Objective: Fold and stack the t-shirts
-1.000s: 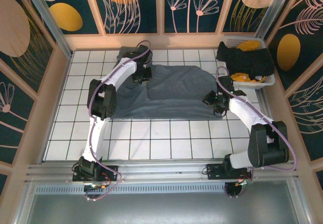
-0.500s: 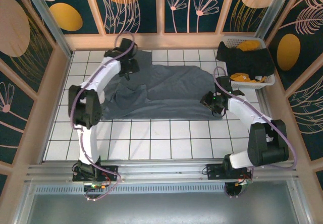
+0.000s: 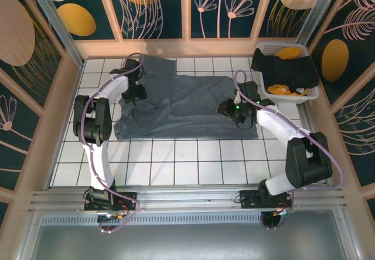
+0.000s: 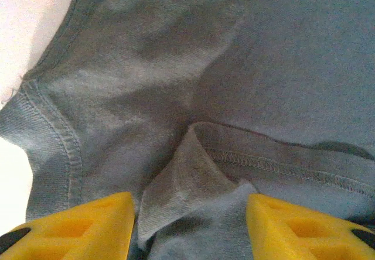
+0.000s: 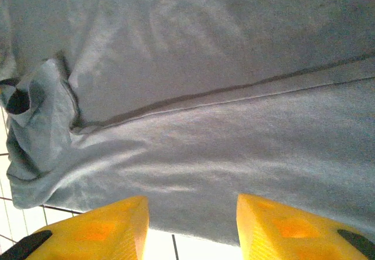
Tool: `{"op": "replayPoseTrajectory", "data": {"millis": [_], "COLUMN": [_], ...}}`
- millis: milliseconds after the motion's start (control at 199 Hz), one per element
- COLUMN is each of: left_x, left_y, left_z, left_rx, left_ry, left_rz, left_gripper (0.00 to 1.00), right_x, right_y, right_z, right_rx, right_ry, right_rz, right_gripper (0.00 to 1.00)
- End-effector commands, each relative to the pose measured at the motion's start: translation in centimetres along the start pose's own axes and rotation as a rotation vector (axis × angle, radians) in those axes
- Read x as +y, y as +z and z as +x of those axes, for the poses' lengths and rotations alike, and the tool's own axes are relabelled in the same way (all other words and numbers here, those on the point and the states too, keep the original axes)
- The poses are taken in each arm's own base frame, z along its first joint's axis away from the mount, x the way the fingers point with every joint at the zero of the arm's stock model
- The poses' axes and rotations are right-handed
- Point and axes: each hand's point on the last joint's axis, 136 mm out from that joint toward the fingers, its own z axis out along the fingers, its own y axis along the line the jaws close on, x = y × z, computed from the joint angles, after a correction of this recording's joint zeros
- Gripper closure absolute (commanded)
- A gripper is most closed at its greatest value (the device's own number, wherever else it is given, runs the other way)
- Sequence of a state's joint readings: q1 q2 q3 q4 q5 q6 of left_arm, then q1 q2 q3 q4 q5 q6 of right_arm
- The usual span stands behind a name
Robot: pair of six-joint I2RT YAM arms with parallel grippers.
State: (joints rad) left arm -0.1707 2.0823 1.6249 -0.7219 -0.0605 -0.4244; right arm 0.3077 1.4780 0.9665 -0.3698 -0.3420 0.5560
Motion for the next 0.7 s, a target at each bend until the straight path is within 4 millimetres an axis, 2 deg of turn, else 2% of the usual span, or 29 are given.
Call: {"op": "replayPoseTrajectory", "data": {"millis": [0, 160, 241, 286, 476, 692], "left_x": [0.4, 1.1, 1.0, 1.1, 0.6, 0.0], "left_y": [1.1, 2.2, 2.7, 2.9, 2.0, 0.0], "left_z": [0.5, 0.5, 0.4, 0.3, -0.4, -1.8], "left_rx": [0.009, -0.009, -0.01, -0.007, -0.053, -0.103], "left_ry": [0.092, 0.135, 0.153, 0.158, 0.159, 0.149], "left_rz": [-0.016, -0.054, -0.05, -0.059, -0.031, -0.015], "left_gripper": [0.46, 0.45, 0.49, 0.53, 0.87, 0.98], "right_x": [0.8, 0.9, 0.9, 0.9, 0.6, 0.3], "right_y": [0.1, 0.4, 0.6, 0.6, 0.6, 0.8], "right_z": [-0.4, -0.4, -0.5, -0.5, -0.4, -0.3], "right_rx": [0.002, 0.009, 0.012, 0.013, 0.013, 0.015], "right_ry": [-0.019, -0.009, -0.005, -0.004, 0.001, 0.008], "right_rz": [-0.014, -0.019, -0.018, -0.015, 0.001, 0.01], "right_gripper": [0.55, 0.55, 0.55, 0.56, 0.56, 0.56]}}
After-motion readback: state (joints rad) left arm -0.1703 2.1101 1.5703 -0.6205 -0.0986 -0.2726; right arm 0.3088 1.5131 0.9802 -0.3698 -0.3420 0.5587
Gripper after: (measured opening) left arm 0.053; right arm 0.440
